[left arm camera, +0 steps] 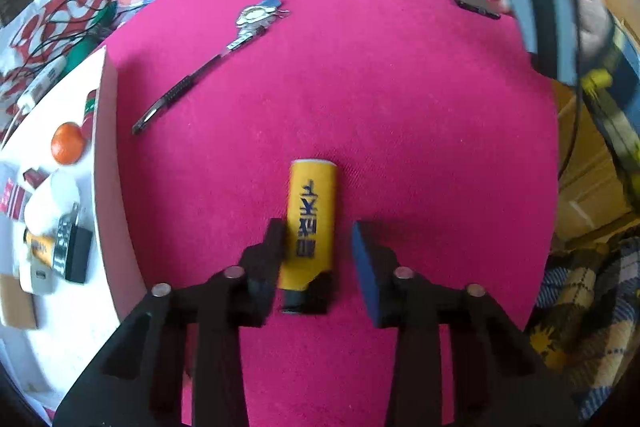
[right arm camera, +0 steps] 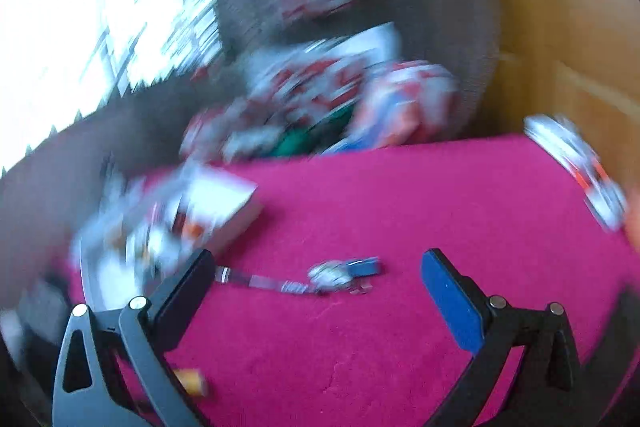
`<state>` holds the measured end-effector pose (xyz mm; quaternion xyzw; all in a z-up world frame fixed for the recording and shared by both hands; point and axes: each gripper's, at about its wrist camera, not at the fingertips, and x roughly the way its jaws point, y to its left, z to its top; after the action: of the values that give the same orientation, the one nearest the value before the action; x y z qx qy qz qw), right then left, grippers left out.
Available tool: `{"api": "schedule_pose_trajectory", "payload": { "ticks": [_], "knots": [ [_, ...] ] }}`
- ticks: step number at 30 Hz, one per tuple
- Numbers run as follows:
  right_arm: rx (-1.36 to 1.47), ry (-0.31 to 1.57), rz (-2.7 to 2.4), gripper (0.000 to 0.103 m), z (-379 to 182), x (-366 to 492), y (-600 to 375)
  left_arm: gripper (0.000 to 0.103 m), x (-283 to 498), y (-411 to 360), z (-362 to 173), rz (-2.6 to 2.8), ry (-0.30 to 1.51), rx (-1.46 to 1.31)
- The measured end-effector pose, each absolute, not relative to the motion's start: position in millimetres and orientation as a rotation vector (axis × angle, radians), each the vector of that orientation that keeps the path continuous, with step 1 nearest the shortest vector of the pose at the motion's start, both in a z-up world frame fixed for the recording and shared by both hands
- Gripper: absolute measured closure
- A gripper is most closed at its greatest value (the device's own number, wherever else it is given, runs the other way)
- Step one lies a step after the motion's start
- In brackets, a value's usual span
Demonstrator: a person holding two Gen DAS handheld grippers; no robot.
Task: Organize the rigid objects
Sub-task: 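Grasp the yellow lighter with the left tool while the right tool grasps the black pen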
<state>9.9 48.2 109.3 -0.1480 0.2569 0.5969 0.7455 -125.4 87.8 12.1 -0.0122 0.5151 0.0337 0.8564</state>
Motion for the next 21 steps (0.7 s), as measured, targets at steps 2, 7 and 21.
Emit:
{"api": "schedule_pose_trajectory", "payload": {
  "ticks": [2, 7, 21],
  "knots": [
    [-0.493, 0.552, 1.369, 0.001, 95.3, -3.1, 78.9, 0.072, -130.6, 90.3, 12.3, 0.084, 1.060, -0.063],
    [-0.815, 0.587, 1.440, 0.047, 51.2, -23.3, 150.6, 0.073, -131.2, 90.1, 12.8, 0.117, 1.034, -0.085],
    [-0.923, 0.746, 1.516, 0.093, 36.2, -27.5, 146.4, 0.079, -139.1, 101.2, 12.2, 0.128, 0.979, -0.160]
  ]
}}
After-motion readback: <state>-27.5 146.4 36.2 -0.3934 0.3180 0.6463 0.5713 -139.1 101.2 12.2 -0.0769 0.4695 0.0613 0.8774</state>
